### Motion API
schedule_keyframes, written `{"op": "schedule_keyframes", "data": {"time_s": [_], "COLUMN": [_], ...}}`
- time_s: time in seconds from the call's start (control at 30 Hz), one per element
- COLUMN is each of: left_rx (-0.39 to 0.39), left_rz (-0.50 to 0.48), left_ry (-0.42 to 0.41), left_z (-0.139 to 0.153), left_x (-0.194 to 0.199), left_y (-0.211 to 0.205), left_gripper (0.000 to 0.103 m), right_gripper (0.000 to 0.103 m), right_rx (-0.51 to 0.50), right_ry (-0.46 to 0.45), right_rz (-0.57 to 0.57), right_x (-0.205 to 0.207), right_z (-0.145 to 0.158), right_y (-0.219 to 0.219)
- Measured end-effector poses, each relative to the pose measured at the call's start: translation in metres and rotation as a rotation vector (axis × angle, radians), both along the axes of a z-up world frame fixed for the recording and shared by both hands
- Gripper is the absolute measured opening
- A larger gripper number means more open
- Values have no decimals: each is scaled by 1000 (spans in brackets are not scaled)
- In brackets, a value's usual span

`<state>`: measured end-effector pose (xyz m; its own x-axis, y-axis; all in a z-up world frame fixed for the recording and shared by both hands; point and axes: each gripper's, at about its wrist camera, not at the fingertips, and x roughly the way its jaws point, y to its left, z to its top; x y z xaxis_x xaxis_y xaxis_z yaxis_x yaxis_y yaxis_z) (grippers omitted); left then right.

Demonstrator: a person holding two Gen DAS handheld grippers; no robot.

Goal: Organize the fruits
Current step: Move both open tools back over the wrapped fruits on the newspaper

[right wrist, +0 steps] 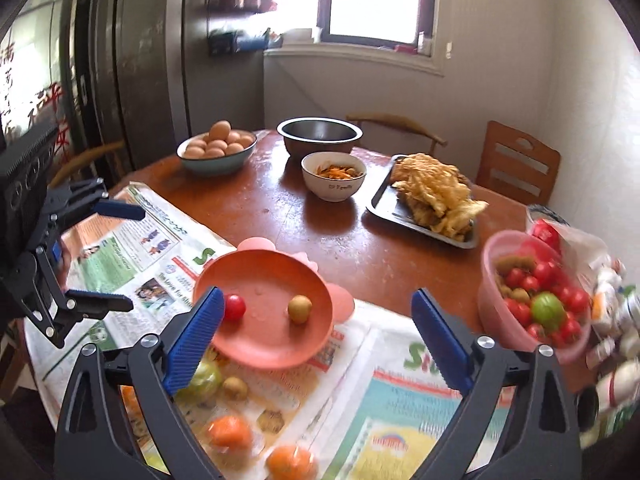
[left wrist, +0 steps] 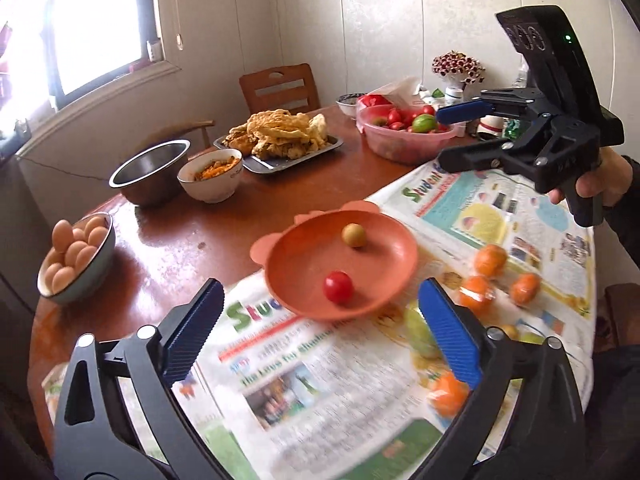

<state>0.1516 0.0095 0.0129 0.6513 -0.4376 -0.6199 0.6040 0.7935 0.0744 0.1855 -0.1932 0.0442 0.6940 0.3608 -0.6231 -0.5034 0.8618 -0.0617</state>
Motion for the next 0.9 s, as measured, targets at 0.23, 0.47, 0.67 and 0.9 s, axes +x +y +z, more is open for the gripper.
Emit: {"op": "schedule_keyframes", "data": {"time_s": [0.23,0.47,0.67,0.9], "left_rx": [-17,-12,-17,-34], "left_rz": [-19,-53,-81,-99], "left_ry": [17,47,85,100], "left_z": [-4,-13,-29,-42], "left_x": [-42,-82,-104,-101], "left_y": [-7,-14,-19,-30], "left_gripper": [93,93,94,94], "right_gripper": [99,99,99,99], "right_rx": [20,-11,12,19], "right_ry": [-17,-16,31,58], "right_rz": [-56,-103,-108,-96], "right_x": [-66,-118,-142,-143], "right_z": [-6,-28,-58,-78], "right_y": [-20,-33,-36,-32]}}
